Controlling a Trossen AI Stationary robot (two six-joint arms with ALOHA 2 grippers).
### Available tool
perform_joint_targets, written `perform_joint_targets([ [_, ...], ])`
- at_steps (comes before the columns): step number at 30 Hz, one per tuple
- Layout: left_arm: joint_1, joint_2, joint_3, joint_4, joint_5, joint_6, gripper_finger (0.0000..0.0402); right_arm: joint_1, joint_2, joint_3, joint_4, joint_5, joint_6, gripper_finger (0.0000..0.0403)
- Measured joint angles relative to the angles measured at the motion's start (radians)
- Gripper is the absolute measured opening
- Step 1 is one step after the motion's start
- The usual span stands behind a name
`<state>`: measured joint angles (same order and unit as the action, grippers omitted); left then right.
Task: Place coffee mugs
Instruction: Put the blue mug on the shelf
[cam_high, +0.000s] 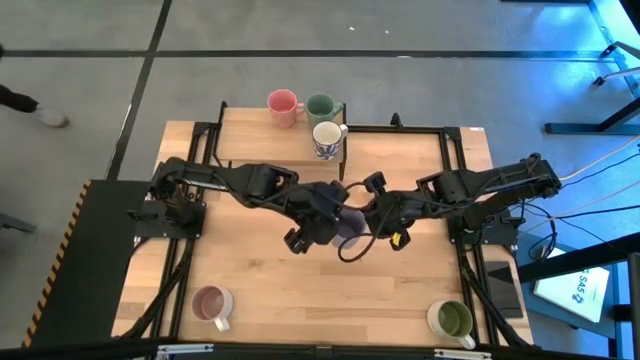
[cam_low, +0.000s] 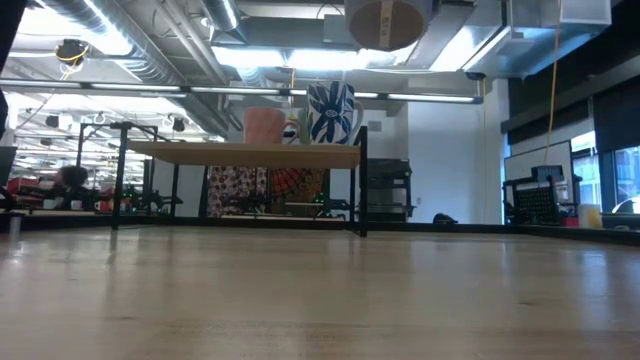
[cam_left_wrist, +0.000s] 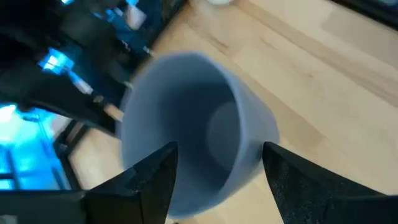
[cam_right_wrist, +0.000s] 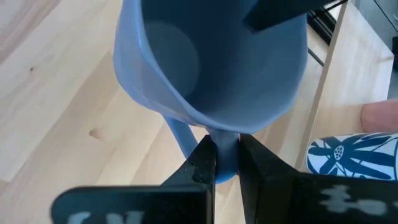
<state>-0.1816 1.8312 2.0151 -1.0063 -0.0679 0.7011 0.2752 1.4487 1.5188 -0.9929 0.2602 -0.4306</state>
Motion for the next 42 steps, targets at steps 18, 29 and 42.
perform_joint_targets([
  [18, -0.019, 0.052, -0.004, -0.035, 0.001, -0.022, 0.0017, -0.002, -0.002, 0.0, 0.051, -0.018, -0.072, 0.0024],
  [29, -0.026, 0.051, -0.004, -0.047, -0.002, -0.006, 0.0017, -0.003, -0.002, 0.0, 0.077, -0.122, -0.018, 0.0158],
  [42, -0.019, 0.026, -0.002, -0.237, -0.221, -0.2, 0.0016, 0.003, -0.127, 0.001, 0.09, -0.142, 0.06, 0.0252],
])
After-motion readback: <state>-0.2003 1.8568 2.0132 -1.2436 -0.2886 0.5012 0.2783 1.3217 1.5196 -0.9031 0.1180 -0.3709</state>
